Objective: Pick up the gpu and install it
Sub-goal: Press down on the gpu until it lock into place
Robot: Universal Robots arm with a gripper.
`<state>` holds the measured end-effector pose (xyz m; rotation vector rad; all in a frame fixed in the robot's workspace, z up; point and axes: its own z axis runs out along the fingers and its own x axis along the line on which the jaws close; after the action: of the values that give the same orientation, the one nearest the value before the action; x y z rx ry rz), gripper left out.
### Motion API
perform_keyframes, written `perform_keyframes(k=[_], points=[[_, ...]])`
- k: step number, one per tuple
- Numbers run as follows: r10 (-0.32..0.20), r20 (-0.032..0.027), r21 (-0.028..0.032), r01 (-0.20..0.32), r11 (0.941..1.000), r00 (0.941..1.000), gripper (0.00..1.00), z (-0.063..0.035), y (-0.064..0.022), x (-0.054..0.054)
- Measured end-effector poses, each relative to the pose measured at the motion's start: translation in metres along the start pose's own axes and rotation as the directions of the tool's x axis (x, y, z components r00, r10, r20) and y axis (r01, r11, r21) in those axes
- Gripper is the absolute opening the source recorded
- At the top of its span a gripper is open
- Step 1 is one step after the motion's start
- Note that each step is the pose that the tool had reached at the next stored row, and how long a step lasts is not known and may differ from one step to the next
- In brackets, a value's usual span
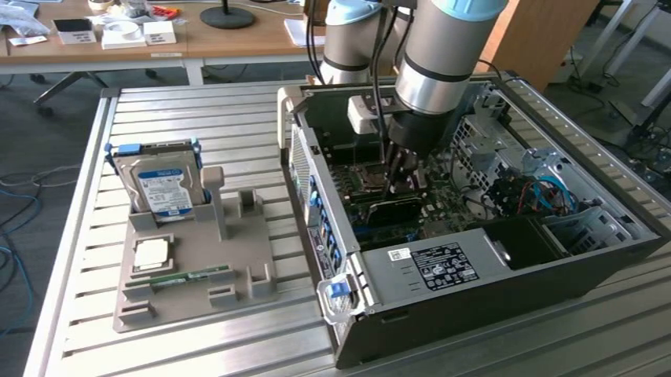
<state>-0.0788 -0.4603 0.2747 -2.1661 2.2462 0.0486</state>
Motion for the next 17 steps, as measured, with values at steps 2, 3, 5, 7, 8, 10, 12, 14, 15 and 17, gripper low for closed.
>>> perform_keyframes(k=[2,3,5,7,8,10,12,14,15,17], points=[[0.0,0.0,0.0,0.0,1.0,1.0,0.11,0.0003,0.0002,0.0],[0.0,0.0004,0.0002,0.0,1.0,1.0,0.11,0.0008,0.0008,-0.0001],[0.0,0.0002,0.0002,0.0,1.0,1.0,0.11,0.0021,0.0012,-0.0001],[0.0,0.0002,0.0002,0.0,1.0,1.0,0.11,0.0046,0.0012,0.0],[0.0,0.0002,0.0003,0.0,1.0,1.0,0.11,0.0055,0.0012,0.0],[0.0,0.0,0.0002,0.0,1.0,1.0,0.11,0.0058,0.0012,0.0],[0.0,-0.0001,0.0001,0.0,1.0,1.0,0.11,0.0059,0.0012,0.0001],[0.0,0.0004,0.0003,0.0,1.0,1.0,0.11,0.0079,0.0012,0.0001],[0.0,0.0002,0.0002,0.0,1.0,1.0,0.11,0.009,0.0012,0.0001],[0.0,0.0,0.0002,0.0,1.0,1.0,0.11,0.0091,0.0012,0.0002]])
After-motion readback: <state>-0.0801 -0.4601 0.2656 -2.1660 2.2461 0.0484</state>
